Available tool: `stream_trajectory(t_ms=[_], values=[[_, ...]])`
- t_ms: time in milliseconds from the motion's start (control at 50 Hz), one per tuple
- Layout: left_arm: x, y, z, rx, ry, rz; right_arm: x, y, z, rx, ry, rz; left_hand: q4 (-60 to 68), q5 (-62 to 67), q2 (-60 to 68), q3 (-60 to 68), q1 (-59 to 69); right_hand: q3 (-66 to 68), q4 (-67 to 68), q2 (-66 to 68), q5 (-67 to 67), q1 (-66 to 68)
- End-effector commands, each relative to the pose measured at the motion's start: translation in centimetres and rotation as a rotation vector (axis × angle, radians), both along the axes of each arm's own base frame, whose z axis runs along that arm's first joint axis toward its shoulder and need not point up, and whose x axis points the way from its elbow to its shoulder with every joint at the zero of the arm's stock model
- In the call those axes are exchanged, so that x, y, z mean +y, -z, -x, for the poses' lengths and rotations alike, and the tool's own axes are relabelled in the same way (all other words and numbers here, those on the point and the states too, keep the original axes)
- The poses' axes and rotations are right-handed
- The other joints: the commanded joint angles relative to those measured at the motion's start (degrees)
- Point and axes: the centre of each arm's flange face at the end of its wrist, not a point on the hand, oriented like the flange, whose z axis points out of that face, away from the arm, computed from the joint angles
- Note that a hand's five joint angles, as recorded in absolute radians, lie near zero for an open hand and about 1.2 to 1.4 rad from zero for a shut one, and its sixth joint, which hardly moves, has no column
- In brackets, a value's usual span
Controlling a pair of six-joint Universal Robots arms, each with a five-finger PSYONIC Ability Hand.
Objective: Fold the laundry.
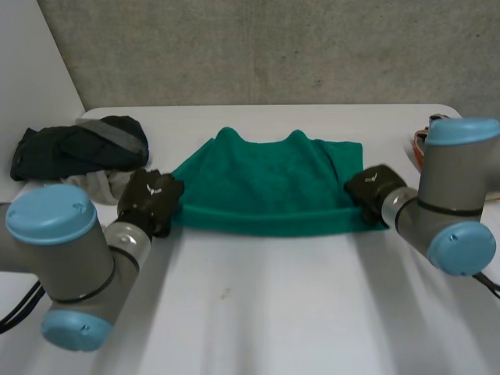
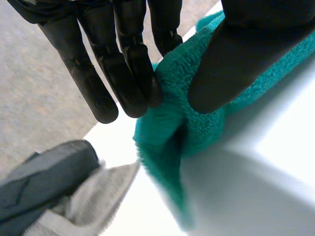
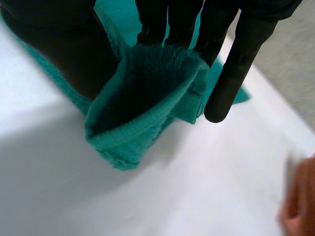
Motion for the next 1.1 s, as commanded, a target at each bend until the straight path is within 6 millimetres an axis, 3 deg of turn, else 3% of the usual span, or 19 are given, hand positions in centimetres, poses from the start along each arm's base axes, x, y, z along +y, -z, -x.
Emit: stream_trajectory(t_ms=[20,100,260,360,440,480,600,680,700,720,840,1100], values=[[0.7,0.4,-0.3,-0.01,0.007,-0.018,1.2,1.8,0.9,-0.019,-0.01,-0.075,-25.1,-23.1,-25.1,-24.8,-22.7,11.8,11.4,12.3,16.0,17.4],[0.0,0.4,-1.0,-0.009,-0.021,-0.021,1.3,2.1,1.2,-0.027,0.0,-0.071,-38.4,-36.5,-38.4,-38.2,-36.1,11.8,11.4,12.3,16.0,17.4],[-2.1,-1.3,-3.9,0.028,-0.037,0.007,1.4,2.4,1.4,-0.03,0.004,-0.062,-38.6,-36.7,-38.6,-38.3,-36.3,11.8,11.4,12.3,16.0,17.4],[-2.9,-1.1,-4.8,0.049,0.015,-0.009,1.4,2.4,1.4,-0.03,0.004,-0.063,-37.4,-35.5,-37.4,-37.2,-35.1,11.8,11.4,12.3,16.0,17.4],[-3.4,-1.3,-5.1,0.061,0.04,-0.007,1.4,2.4,1.4,-0.03,0.004,-0.063,-34.4,-32.5,-34.4,-34.1,-32.1,11.8,11.4,12.3,16.0,17.4],[-3.6,-1.4,-5.1,0.065,0.044,-0.003,1.4,2.4,1.4,-0.03,0.004,-0.063,-22.5,-20.6,-22.5,-22.2,-20.2,11.8,11.4,12.3,16.0,17.4],[-4.3,-1.9,-5.3,0.074,0.032,0.022,1.4,2.5,1.4,-0.029,0.004,-0.066,-7.7,-5.7,-7.7,-7.4,-5.4,11.8,11.4,12.3,16.0,17.4],[-4.8,-2.3,-5.4,0.079,0.028,0.039,1.5,2.5,1.4,-0.029,0.004,-0.066,-16.2,-14.2,-16.2,-15.9,-13.9,11.8,11.4,12.3,16.0,17.4],[-4.9,-2.5,-5.3,0.078,0.027,0.045,1.5,2.5,1.4,-0.029,0.004,-0.066,-32.9,-31.0,-32.9,-32.6,-30.6,11.8,11.4,12.3,16.0,17.4],[-4.9,-2.5,-5.3,0.076,0.027,0.045,1.5,2.6,1.4,-0.029,0.004,-0.068,-38.1,-36.1,-38.1,-37.8,-35.7,11.8,11.4,12.3,16.0,17.4],[-4.7,-1.8,-5.4,0.067,0.025,0.017,1.4,2.5,1.4,-0.029,0.004,-0.065,-38.1,-36.2,-38.1,-37.8,-35.8,11.8,11.4,12.3,16.0,17.4],[-1.5,0.6,-5.5,0.047,0.026,-0.119,1.4,2.5,1.4,-0.029,0.004,-0.065,-39.5,-37.5,-39.5,-39.2,-37.1,11.8,11.4,12.3,16.0,17.4]])
